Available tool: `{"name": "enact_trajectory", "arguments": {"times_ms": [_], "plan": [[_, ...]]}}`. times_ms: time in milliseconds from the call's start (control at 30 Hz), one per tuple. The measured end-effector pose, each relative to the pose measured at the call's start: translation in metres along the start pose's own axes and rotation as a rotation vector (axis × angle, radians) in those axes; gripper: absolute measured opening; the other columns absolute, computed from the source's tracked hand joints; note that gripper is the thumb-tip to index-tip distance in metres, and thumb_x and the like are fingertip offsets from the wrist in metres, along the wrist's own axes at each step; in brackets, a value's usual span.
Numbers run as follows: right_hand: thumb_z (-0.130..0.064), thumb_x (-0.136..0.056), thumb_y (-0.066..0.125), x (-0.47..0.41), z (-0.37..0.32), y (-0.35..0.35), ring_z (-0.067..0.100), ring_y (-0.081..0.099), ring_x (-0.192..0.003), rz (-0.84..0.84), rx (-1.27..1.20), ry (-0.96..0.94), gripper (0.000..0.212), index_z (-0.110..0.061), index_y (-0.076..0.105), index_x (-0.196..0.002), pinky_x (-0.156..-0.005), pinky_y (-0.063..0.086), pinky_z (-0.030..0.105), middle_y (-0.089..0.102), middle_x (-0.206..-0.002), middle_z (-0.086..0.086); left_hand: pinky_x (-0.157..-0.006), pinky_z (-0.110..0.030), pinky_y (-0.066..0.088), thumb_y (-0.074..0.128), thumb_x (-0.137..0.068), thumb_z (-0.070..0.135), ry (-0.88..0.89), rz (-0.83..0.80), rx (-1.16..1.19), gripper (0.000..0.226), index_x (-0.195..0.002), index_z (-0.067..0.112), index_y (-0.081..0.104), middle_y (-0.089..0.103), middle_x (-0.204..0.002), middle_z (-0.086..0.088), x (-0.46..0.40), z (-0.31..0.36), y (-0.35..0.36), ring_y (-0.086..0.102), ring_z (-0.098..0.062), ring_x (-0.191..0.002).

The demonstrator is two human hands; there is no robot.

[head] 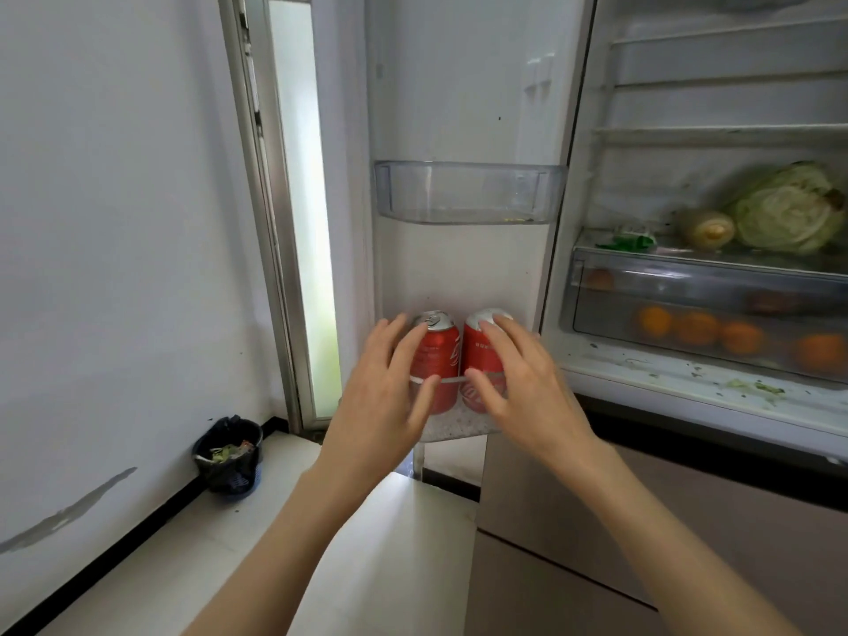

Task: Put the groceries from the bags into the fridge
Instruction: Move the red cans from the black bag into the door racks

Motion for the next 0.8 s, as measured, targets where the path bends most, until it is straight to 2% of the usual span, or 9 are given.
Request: {"name": "enact_trajectory", "arguments": {"times_ms": [100, 200, 300, 367, 467, 600, 667, 733, 800], "plan": [[-0.036, -0.091, 0.053, 0.018, -0.03, 0.016, 0.022, 0.032, -0.137, 0.02, -0.012, -0.07, 0.058, -0.015, 0.036, -0.142, -0.116, 0.021, 0.045, 0.038, -0.147, 0.008, -0.113, -0.041, 0.023, 0.04, -0.092, 0.037, 0.047, 0.038, -0.1, 0.053, -0.141, 0.017, 0.034, 0.035, -0.148, -0.005, 0.031, -0.014, -0.017, 0.023, -0.021, -0.141], [-0.045, -0.09, 0.037, 0.027, -0.076, 0.037, 0.02, 0.033, -0.137, 0.005, -0.043, -0.126, 0.059, -0.016, 0.037, -0.141, -0.114, 0.018, 0.04, 0.039, -0.146, 0.007, -0.111, -0.049, 0.023, 0.038, -0.091, 0.037, 0.002, 0.039, -0.21, 0.052, -0.14, 0.021, 0.032, 0.036, -0.148, -0.005, 0.064, -0.042, -0.047, 0.024, -0.023, -0.14], [-0.045, -0.088, 0.035, 0.034, -0.136, 0.063, 0.025, 0.038, -0.134, -0.034, -0.068, -0.196, 0.06, -0.013, 0.04, -0.139, -0.112, 0.02, 0.041, 0.042, -0.144, 0.01, -0.109, -0.051, 0.018, 0.033, -0.091, 0.042, -0.117, -0.003, -0.342, 0.054, -0.142, 0.024, 0.026, 0.034, -0.149, -0.004, 0.107, -0.082, -0.091, 0.024, -0.025, -0.139], [-0.041, -0.088, 0.042, 0.045, -0.179, 0.088, 0.029, 0.042, -0.131, -0.055, -0.1, -0.244, 0.057, -0.011, 0.044, -0.137, -0.11, 0.027, 0.046, 0.045, -0.141, 0.013, -0.11, -0.051, 0.016, 0.031, -0.091, 0.044, -0.212, -0.051, -0.41, 0.055, -0.142, 0.024, 0.025, 0.032, -0.15, -0.004, 0.144, -0.11, -0.125, 0.022, -0.026, -0.14], [-0.037, -0.087, 0.049, 0.073, -0.248, 0.132, 0.031, 0.045, -0.128, -0.113, -0.13, -0.296, 0.055, -0.01, 0.046, -0.135, -0.107, 0.028, 0.047, 0.047, -0.139, 0.014, -0.11, -0.053, 0.015, 0.028, -0.09, 0.045, -0.332, -0.125, -0.476, 0.056, -0.142, 0.022, 0.027, 0.031, -0.151, -0.005, 0.211, -0.149, -0.176, 0.021, -0.028, -0.141], [-0.044, -0.087, 0.036, 0.118, -0.343, 0.189, 0.03, 0.044, -0.13, -0.26, -0.215, -0.344, 0.06, -0.012, 0.042, -0.138, -0.108, 0.027, 0.044, 0.045, -0.142, 0.013, -0.109, -0.057, 0.019, 0.023, -0.089, 0.045, -0.507, -0.24, -0.558, 0.059, -0.143, 0.022, 0.023, 0.028, -0.152, -0.006, 0.301, -0.194, -0.238, 0.02, -0.031, -0.141], [-0.045, -0.088, 0.034, 0.139, -0.386, 0.213, 0.03, 0.038, -0.134, -0.327, -0.24, -0.373, 0.062, -0.013, 0.038, -0.141, -0.11, 0.024, 0.046, 0.04, -0.145, 0.014, -0.111, -0.057, 0.012, 0.022, -0.089, 0.045, -0.603, -0.262, -0.563, 0.06, -0.145, 0.023, 0.022, 0.024, -0.153, -0.005, 0.341, -0.212, -0.266, 0.014, -0.029, -0.143], [-0.043, -0.091, 0.038, 0.158, -0.426, 0.235, 0.03, 0.031, -0.138, -0.39, -0.269, -0.403, 0.06, -0.014, 0.032, -0.144, -0.112, 0.019, 0.047, 0.034, -0.149, 0.013, -0.113, -0.051, -0.001, 0.025, -0.094, 0.043, -0.704, -0.252, -0.551, 0.057, -0.147, 0.024, 0.017, 0.014, -0.156, 0.0, 0.379, -0.226, -0.29, 0.002, -0.023, -0.145], [-0.04, -0.093, 0.043, 0.177, -0.462, 0.252, 0.029, 0.027, -0.141, -0.452, -0.293, -0.437, 0.06, -0.016, 0.029, -0.145, -0.114, 0.018, 0.047, 0.03, -0.152, 0.012, -0.113, -0.047, -0.007, 0.031, -0.097, 0.039, -0.797, -0.248, -0.546, 0.056, -0.148, 0.026, 0.01, 0.004, -0.157, 0.004, 0.417, -0.236, -0.309, -0.007, -0.018, -0.145]]}}
Point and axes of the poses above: each hand's wrist, its own x-axis away from the middle knuckle, its own y-axis out of the palm, z = x × y, the point moved 1 cm from there along -x, towards the middle knuckle
